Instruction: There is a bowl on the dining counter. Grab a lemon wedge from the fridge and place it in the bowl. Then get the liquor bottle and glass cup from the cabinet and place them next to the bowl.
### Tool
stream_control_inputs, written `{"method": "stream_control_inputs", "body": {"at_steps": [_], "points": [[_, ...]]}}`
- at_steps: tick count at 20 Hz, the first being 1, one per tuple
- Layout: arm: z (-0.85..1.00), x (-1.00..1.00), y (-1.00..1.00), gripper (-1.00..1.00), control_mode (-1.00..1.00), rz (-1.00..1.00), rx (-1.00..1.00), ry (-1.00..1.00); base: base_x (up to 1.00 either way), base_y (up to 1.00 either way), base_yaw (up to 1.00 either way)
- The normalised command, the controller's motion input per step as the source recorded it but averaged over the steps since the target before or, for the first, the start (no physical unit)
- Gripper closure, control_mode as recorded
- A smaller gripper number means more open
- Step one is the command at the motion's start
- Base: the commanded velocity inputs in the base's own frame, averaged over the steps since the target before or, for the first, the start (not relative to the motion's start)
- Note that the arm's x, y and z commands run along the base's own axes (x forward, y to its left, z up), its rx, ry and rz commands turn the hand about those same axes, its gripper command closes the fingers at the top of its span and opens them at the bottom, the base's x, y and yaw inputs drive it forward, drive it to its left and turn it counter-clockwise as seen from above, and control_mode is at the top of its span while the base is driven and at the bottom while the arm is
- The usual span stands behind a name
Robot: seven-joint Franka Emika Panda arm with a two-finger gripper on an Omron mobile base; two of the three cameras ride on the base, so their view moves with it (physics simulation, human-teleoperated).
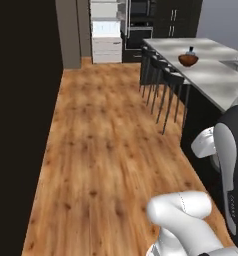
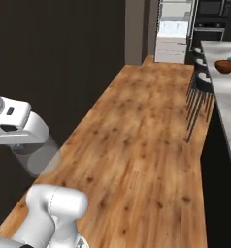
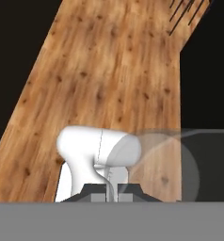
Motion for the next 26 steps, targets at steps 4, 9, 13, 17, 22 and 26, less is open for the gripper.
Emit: {"method": "stream_control_inputs", "body": {"at_steps": [4,9,13,17,22,26], "points": [[0.0,0.0,0.0,1.0,1.0,0.0,0.0,0.0,1.0,0.42,-0.42],[0.0,0.0,0.0,1.0,1.0,0.0,0.0,0.0,1.0,0.48,-0.44],[0.0,0.0,0.0,1.0,1.0,0.0,0.0,0.0,1.0,0.49,-0.43],[0.0,0.0,0.0,1.0,1.0,0.0,0.0,0.0,1.0,0.5,-0.44],[0.0,0.0,0.0,1.0,1.0,0.0,0.0,0.0,0.95,0.58,-0.45],[0.0,0.0,0.0,1.0,1.0,0.0,0.0,0.0,0.94,0.71,-0.47]]}}
